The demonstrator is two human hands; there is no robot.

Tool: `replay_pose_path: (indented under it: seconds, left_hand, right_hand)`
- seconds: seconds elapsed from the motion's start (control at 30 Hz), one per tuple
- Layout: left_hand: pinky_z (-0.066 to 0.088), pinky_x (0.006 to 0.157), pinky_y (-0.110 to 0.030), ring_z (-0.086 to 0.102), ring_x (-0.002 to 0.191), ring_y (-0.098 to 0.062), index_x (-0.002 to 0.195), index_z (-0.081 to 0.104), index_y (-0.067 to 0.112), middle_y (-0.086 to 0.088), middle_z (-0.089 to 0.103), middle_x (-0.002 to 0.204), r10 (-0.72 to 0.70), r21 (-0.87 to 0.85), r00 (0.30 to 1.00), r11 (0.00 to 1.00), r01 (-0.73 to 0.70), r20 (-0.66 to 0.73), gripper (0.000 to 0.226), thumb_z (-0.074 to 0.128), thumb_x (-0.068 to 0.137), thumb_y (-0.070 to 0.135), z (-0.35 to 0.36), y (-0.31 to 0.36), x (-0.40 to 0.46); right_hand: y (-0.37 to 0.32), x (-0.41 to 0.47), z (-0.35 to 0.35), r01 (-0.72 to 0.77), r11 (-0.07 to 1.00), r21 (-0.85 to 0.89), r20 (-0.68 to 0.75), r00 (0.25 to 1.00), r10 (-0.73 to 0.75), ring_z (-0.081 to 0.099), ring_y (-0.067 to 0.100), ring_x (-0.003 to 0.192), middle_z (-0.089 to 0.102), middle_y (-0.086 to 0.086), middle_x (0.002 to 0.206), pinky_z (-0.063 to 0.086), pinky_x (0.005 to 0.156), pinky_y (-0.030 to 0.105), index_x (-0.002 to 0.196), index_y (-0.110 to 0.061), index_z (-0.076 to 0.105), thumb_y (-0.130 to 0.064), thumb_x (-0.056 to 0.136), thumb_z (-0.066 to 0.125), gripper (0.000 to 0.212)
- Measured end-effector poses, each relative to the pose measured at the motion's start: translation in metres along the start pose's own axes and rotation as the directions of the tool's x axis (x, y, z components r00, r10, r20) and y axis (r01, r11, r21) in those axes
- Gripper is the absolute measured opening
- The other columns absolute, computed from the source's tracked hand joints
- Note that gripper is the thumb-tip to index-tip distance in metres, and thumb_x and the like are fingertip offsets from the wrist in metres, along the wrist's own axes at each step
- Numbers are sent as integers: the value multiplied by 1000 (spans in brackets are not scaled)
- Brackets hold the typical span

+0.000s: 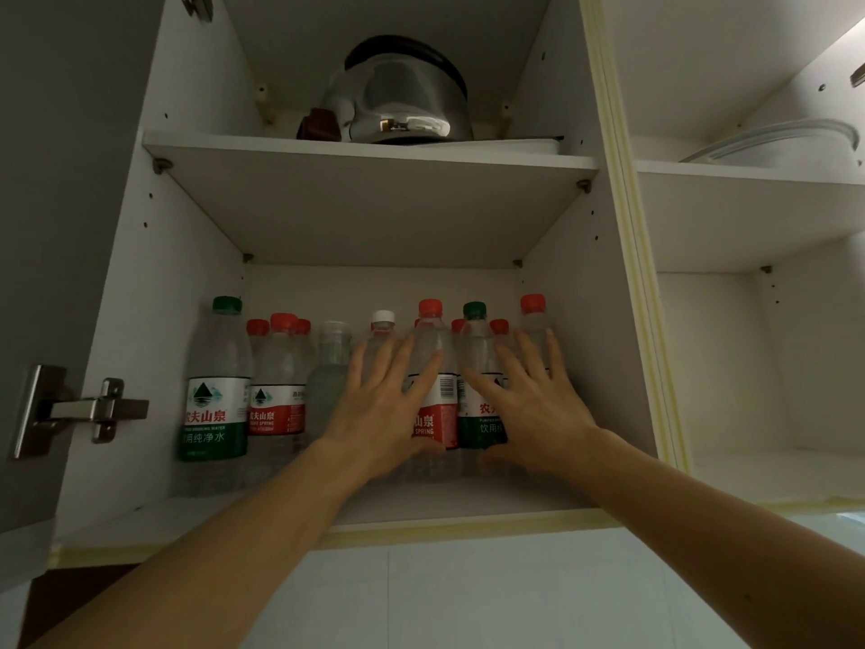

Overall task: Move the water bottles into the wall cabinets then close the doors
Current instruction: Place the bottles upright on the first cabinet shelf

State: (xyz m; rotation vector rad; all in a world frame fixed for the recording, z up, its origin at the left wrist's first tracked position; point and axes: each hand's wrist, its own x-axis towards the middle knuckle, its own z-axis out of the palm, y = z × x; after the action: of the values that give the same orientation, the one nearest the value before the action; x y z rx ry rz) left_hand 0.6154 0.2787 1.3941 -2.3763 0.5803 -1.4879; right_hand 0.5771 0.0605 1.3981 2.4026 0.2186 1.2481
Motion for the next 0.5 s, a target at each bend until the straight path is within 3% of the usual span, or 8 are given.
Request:
replay_pose_path:
  seconds: [0.17, 0.27, 0.4, 0.5]
  left_hand:
    - [-5, 122, -62, -15, 154, -35, 157, -23, 27, -15, -13, 168, -25, -22, 999, 999, 26, 31, 120, 50, 80, 83, 2, -1, 0]
    - [-2, 123, -60, -12, 155, -36, 158, -22, 27, -16, -10, 168, -35, -39, 998, 999, 37, 42, 120, 53, 81, 80, 4, -3, 0]
    - [-5, 122, -53, -15, 154, -34, 158, -21, 29, -12, -14, 166, -9, -137, 998, 990, 17, 60, 121, 60, 81, 75, -1, -3, -1]
    - [-10, 117, -48, -13, 154, -29, 156, -20, 37, -2, -15, 166, 4, -264, 1000, 964, -8, -16, 124, 70, 77, 70, -12, -3, 6]
  right_hand:
    - [-1, -7, -3, -39, 992, 120, 46, 998, 34, -32, 43, 148, -24, 11, 167, -19, 114, 65, 159, -40, -6, -71, 83, 64, 108]
    - [-2, -18, -11, -148, 947, 287, 79, 988, 131, -28, 41, 150, -23, 5, 166, 0, 120, 63, 159, -38, -1, -51, 89, 71, 102]
    - [-6, -44, -20, -256, 888, 381, 140, 966, 218, 2, 41, 153, -8, 3, 167, 36, 114, 57, 159, -34, 6, -24, 91, 71, 94]
    - [-1, -62, -18, -344, 816, 464, 197, 939, 283, 34, 37, 144, 6, 3, 166, 44, 109, 51, 159, -31, 10, -23, 93, 68, 88]
